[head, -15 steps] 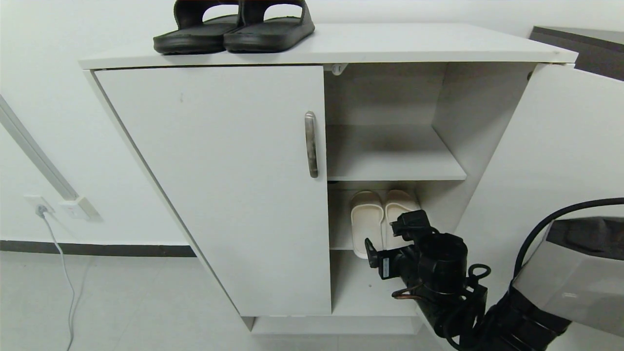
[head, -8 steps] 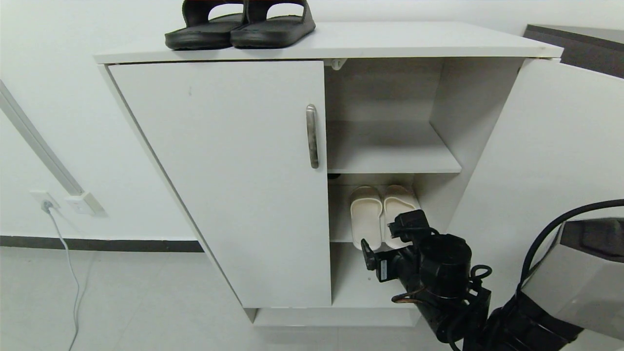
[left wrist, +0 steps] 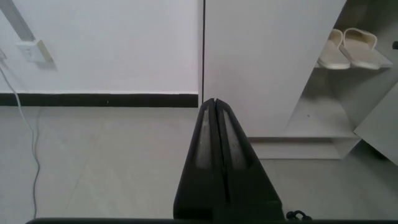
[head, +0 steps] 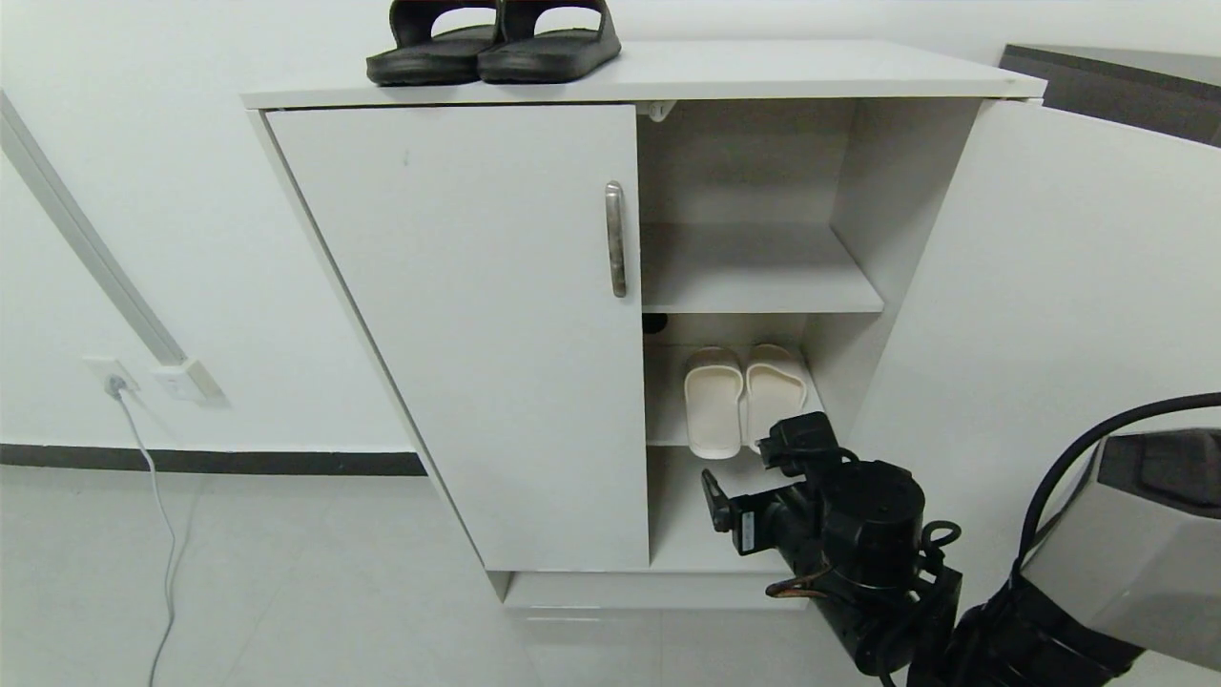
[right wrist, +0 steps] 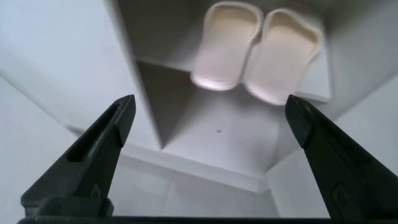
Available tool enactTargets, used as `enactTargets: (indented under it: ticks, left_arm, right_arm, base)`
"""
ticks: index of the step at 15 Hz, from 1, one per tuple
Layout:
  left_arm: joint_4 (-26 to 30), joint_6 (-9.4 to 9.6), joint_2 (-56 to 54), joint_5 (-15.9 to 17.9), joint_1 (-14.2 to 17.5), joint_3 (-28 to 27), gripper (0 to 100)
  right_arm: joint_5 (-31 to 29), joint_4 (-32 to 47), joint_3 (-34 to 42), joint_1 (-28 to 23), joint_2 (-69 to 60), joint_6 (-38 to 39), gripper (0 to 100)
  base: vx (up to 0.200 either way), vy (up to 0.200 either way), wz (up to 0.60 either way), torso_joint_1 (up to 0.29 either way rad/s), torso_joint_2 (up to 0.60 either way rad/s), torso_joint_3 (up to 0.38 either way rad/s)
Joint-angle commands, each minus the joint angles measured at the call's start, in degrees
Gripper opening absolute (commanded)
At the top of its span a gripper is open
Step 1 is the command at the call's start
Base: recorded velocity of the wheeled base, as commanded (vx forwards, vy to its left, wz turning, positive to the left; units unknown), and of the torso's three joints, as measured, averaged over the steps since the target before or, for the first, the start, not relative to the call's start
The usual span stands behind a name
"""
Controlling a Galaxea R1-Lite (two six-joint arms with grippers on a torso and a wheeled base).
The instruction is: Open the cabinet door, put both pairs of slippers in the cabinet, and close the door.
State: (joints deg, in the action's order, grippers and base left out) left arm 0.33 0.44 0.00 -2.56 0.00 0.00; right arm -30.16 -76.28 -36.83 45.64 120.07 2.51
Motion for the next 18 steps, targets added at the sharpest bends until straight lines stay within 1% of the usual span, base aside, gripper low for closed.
enactTargets:
  ticks: [1, 10, 18]
  left_arm:
    - [0.0, 0.00, 0.1, 0.0, 0.0, 0.0, 0]
    - [0.0, 0.00, 0.1, 0.0, 0.0, 0.0, 0]
    - [0.0, 0.00, 0.1, 0.3, 0.0, 0.0, 0]
  right_arm:
    - [0.1, 0.0, 0.0, 0.0, 0.5, 0.0, 100]
    - [0.0, -0.1, 0.2, 0.0, 0.5, 0.0, 100]
    - [-0.3, -0.3, 0.4, 0.1, 0.5, 0.0, 100]
  base:
    - [0.000, 0.000, 0.00, 0.000, 0.00, 0.000]
    - [0.000, 0.000, 0.00, 0.000, 0.00, 0.000]
    - [0.000, 0.000, 0.00, 0.002, 0.00, 0.168]
